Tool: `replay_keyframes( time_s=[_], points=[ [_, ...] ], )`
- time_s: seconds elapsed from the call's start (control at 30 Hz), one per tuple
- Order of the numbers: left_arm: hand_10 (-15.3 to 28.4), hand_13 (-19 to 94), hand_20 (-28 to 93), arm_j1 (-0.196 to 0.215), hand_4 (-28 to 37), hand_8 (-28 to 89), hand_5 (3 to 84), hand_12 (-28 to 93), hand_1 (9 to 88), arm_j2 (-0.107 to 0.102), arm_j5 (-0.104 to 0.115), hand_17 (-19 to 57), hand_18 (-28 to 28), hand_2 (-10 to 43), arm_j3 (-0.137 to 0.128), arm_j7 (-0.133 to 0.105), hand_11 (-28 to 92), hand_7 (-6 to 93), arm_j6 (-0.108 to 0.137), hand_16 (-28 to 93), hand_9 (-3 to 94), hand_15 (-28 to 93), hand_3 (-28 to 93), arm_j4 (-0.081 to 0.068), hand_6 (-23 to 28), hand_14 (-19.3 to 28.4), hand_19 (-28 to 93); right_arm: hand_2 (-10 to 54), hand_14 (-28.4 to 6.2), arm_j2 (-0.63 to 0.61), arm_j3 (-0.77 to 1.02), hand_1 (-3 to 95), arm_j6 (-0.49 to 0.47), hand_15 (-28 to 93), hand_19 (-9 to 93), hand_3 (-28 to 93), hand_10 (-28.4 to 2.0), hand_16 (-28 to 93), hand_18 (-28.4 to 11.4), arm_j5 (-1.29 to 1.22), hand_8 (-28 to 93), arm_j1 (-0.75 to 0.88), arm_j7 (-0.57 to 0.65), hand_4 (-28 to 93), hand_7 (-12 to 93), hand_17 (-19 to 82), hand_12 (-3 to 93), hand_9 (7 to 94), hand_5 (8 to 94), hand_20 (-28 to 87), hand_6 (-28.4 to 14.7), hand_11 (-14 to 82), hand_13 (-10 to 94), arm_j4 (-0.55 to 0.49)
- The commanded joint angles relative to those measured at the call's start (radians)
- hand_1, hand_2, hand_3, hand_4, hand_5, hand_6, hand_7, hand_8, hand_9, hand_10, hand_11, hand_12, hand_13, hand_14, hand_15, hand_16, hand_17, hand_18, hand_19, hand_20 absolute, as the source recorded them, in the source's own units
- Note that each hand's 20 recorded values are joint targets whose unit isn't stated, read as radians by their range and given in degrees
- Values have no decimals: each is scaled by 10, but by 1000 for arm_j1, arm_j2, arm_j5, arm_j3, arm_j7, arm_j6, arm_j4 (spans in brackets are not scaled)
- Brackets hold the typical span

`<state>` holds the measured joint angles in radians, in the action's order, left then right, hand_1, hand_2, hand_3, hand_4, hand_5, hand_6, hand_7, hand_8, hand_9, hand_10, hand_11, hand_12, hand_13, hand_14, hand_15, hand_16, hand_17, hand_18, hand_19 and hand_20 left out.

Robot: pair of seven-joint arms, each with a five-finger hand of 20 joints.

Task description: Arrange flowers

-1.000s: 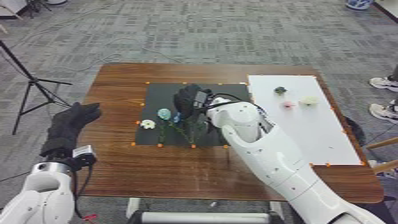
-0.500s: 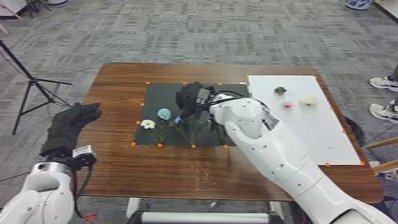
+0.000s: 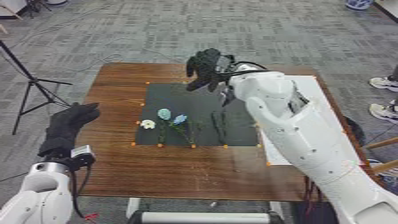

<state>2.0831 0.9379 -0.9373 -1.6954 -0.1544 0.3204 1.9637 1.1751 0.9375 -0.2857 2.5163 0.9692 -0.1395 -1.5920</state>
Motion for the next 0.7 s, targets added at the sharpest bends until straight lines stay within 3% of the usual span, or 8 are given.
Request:
replay_keyframes(
  time_s=[0.03, 0.27, 0.7],
  points=[
    [148, 423, 166, 40, -283, -84, 572, 111, 251, 10, 4, 85, 101, 222, -26, -10, 217, 170, 9, -28, 566, 207, 662, 22, 24, 170, 54, -95, -118, -239, 150, 267, 118, 411, 675, 648, -138, 287, -221, -59, -103, 87, 97, -246, 182, 287, 183, 618, 525, 510, -11, 140, 645, -77],
    [148, 424, 166, 45, -283, -83, 572, 111, 252, 13, 0, 85, 101, 223, -25, -13, 216, 170, 6, -28, 566, 207, 663, 28, 24, 170, 54, -95, -145, -264, 244, 184, 108, 426, 676, 671, -176, 291, -241, 10, -68, 165, 105, -277, 110, 272, 183, 493, 425, 521, -55, 74, 601, -25],
    [148, 424, 167, 58, -283, -83, 573, 111, 253, 17, -3, 85, 102, 225, -31, -6, 216, 170, 5, -28, 566, 209, 662, 33, 24, 171, 54, -95, -139, -266, 304, 230, 141, 492, 700, 703, -145, 290, -237, 153, -91, 259, 88, -282, 166, 281, 182, 586, 485, 532, -23, 130, 628, 113]
  ],
)
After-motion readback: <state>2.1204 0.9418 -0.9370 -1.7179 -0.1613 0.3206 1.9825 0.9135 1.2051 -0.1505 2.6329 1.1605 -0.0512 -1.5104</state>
